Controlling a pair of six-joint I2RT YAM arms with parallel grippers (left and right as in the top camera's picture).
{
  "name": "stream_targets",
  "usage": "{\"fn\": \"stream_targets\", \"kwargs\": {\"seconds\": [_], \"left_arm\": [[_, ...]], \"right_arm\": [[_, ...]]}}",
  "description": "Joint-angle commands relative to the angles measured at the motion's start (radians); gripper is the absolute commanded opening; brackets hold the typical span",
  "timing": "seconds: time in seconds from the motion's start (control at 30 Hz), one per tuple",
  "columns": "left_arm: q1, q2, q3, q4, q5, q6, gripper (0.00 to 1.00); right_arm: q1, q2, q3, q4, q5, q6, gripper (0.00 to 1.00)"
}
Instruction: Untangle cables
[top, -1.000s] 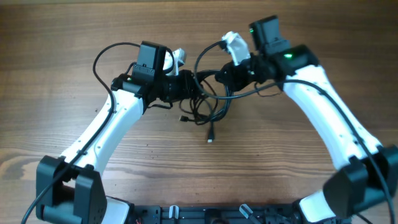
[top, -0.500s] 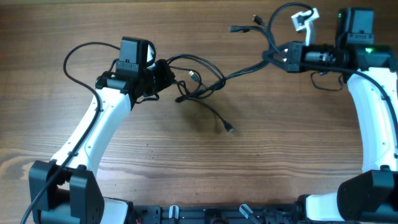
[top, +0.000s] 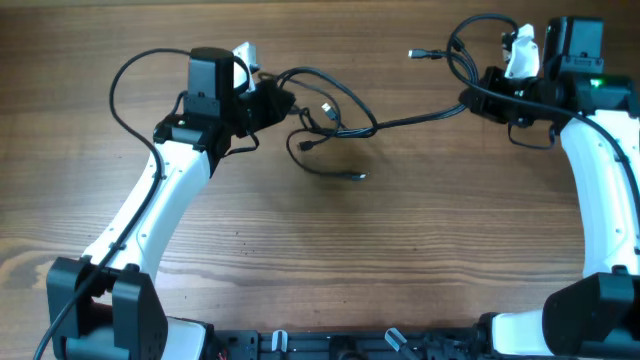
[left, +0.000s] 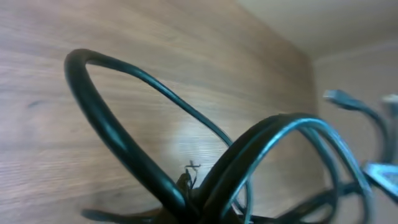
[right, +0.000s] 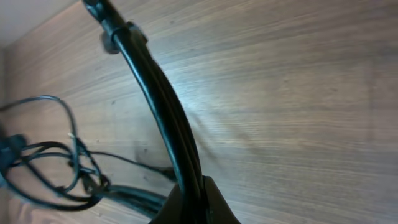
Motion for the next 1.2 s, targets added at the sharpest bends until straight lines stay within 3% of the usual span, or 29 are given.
{"fn": "stream_targets", "kwargs": {"seconds": [0.0,0.27,0.57,0.7,0.8,0.87,1.03,1.07,1.1,1.17], "left_arm": [[0.02,-0.055,-0.01,0.088,0.238,0.047,0.04],[0.04,-0.167,-0.01,0.319,0.461,-0.053,0.04],[0.099,-0.215,-0.01,0.575,0.46,-0.433,0.04],[0.1,-0.215,-0.01,0.879,0.46,-0.593,0.04],[0.1,-0.215,-0.01,1.146,0.451,-0.657,0.04],[0.1,-0.215,-0.01,1.244,0.425,-0.692,0.04],[0.145,-0.215,-0.01,1.254,0.373,-0.744,0.04],[0.153,-0.215,-0.01,1.252,0.373,-0.744,0.04],[0.158,-0.215,-0.01,1.225,0.373,-0.743,0.04],[0.159,-0.215,-0.01,1.11,0.373,-0.735,0.04]], "right_arm": [[-0.019,-0.03,-0.023,0.013,0.073,0.022,0.04],[-0.019,0.031,-0.024,0.005,0.147,0.08,0.05],[-0.006,0.109,-0.024,-0.025,0.139,0.065,0.04],[0.03,0.11,-0.024,-0.029,0.082,-0.023,0.05],[0.062,0.11,-0.024,-0.025,0.034,-0.074,0.05],[0.08,0.11,-0.024,-0.013,-0.007,-0.119,0.05],[0.092,0.109,-0.023,0.024,-0.124,-0.22,0.04],[0.092,0.109,-0.023,0.036,-0.138,-0.221,0.08],[0.092,0.109,-0.02,0.05,-0.175,-0.237,0.25],[0.092,0.106,-0.003,0.067,-0.222,-0.251,0.39]]}}
